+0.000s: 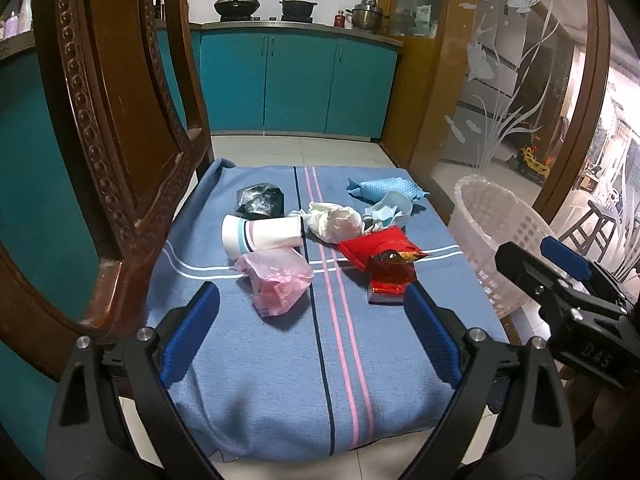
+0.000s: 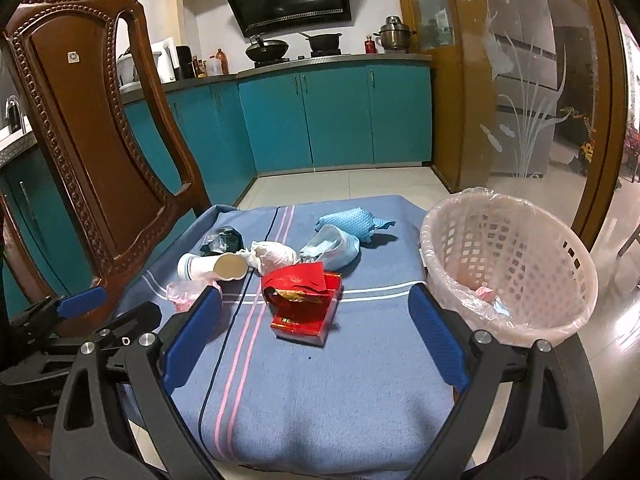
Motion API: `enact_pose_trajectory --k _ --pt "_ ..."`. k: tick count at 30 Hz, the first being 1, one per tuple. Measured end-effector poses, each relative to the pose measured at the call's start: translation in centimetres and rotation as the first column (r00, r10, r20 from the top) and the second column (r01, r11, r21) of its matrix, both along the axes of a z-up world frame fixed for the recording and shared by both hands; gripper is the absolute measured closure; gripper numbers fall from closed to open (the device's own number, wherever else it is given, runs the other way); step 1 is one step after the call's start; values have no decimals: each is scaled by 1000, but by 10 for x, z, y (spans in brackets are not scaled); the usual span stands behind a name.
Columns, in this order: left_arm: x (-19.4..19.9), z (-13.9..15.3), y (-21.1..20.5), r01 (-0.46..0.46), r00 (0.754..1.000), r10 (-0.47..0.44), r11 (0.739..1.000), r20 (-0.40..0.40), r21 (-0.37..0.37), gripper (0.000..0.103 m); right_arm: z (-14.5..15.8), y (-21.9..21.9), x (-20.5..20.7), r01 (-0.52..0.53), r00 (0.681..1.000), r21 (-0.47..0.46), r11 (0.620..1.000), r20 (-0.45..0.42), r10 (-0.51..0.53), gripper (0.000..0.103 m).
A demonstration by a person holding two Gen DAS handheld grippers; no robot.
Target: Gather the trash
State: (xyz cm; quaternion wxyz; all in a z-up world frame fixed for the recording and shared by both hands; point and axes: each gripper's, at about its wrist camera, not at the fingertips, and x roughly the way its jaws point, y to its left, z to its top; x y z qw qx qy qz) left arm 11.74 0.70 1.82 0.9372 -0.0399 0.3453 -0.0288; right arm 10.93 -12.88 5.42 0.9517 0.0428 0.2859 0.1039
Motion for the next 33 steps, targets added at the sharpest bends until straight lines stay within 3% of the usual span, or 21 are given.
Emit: enact_pose_trajectory --k 16,22,29,33 --pt "3 -4 1 -10 1000 10 1000 -15 -2 10 0 -4 -1 1 1000 6 1000 4 -1 11" --pt "10 -6 13 -14 999 11 999 -41 -52 7 0 -3 -2 -3 1000 5 1000 1 3 11" --pt "49 -22 29 -59 994 53 996 -91 -72 4 2 -2 -1 -13 1000 18 1000 2 13 11" --pt "78 -36 31 -77 989 70 996 -130 -46 4 1 -4 2 -12 1000 33 999 -8 13 11"
